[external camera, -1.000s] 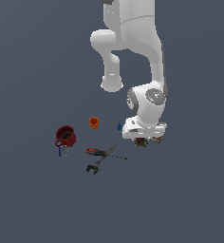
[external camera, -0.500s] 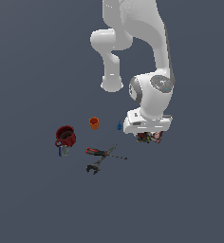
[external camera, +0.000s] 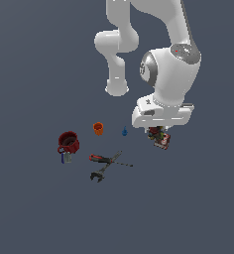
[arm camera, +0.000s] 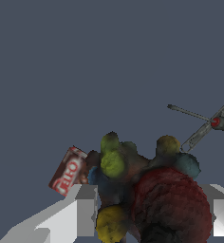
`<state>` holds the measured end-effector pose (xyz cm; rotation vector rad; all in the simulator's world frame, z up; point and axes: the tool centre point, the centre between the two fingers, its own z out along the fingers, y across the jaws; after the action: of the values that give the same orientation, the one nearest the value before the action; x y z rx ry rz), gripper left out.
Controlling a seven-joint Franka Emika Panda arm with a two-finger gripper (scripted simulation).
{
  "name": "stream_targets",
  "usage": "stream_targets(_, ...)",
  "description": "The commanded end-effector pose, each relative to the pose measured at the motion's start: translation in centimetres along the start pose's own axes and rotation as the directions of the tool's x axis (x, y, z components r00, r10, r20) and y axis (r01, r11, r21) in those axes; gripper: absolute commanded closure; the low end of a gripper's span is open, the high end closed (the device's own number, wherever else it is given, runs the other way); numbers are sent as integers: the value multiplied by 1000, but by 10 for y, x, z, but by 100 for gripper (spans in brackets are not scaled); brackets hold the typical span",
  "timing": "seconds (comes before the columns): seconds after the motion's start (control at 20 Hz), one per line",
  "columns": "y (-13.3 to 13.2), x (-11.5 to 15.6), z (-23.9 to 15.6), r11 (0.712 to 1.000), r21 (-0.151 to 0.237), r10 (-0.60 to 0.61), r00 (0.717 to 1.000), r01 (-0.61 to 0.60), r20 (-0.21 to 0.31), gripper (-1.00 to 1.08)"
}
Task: Pick up a designated object from a clutter of objects.
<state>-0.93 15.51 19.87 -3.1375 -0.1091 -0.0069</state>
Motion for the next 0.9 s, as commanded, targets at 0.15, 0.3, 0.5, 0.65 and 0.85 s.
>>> stream_targets(0.15,-1,8,-57,1000,0,0,1000,0,1,108)
stream_targets(0.3,-2,12,-87,1000,0,0,1000,0,1,108)
stream_targets(0.5,-3,19,-126,1000,0,0,1000,0,2,108)
stream_targets(0.65,-3,24,-153,1000,0,1,1000,-1,3,108)
stream_targets(0.85,-4,29,-181,1000,-1,2,1000,-2,3,108)
